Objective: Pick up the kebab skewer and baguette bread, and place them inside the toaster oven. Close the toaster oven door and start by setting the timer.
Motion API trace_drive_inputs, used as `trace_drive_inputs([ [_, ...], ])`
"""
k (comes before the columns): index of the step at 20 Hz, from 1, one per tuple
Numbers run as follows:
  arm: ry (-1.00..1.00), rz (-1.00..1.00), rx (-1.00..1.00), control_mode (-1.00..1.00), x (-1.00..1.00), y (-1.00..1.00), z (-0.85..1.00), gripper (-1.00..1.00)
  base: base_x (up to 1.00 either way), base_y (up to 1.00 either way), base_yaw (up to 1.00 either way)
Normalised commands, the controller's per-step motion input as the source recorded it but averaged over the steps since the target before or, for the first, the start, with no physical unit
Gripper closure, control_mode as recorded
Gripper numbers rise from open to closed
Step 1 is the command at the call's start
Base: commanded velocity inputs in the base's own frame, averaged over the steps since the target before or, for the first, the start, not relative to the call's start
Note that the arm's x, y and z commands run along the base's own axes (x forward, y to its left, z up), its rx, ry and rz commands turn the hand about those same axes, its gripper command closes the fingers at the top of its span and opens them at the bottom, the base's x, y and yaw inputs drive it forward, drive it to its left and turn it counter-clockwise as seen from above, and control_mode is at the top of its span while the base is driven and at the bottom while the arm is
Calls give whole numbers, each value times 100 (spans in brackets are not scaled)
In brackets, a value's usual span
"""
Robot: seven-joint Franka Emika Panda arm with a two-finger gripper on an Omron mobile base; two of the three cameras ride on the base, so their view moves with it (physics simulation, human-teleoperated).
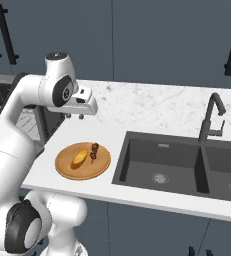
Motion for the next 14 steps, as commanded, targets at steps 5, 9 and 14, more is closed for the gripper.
trace_drive_inputs([
  [5,0,0,0,100,0,0,0,-100,0,0,0],
  [9,0,0,0,100,0,0,0,-100,0,0,0],
  [14,0,0,0,100,0,0,0,-100,0,0,0],
])
